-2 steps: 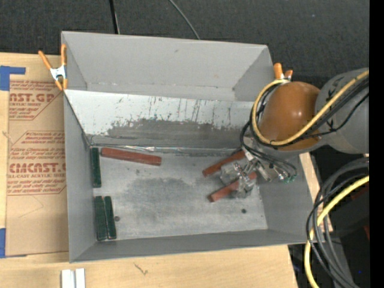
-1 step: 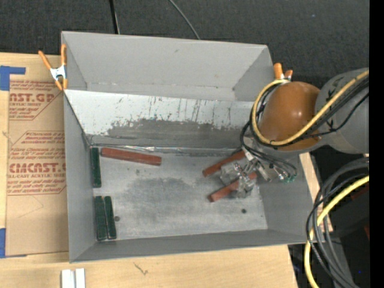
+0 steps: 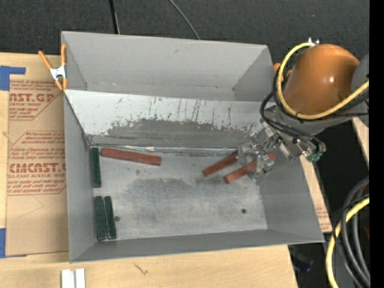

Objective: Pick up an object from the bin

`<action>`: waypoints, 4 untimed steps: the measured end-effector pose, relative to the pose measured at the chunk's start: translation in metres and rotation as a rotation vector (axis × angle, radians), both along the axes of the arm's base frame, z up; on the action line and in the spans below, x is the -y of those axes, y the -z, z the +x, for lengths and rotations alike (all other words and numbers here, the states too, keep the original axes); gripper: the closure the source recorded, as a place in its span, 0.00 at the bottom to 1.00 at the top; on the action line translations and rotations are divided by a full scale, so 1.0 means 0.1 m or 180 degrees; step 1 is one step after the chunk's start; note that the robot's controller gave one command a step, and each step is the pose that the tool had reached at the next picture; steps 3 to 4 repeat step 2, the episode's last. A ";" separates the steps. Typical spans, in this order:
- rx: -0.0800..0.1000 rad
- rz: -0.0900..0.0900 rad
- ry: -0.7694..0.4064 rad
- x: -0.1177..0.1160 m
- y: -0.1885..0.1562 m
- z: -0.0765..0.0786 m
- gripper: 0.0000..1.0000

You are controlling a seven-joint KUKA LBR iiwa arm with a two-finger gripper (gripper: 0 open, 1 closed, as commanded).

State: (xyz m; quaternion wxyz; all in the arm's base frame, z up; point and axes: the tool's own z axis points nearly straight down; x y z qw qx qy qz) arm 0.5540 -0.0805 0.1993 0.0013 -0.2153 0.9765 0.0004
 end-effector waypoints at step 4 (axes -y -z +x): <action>-0.0023 0.0005 -0.0226 0.05 -0.14 0.03 1.00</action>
Offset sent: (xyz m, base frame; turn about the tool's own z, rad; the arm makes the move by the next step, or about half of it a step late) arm 0.0282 -0.0506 0.1142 -0.4391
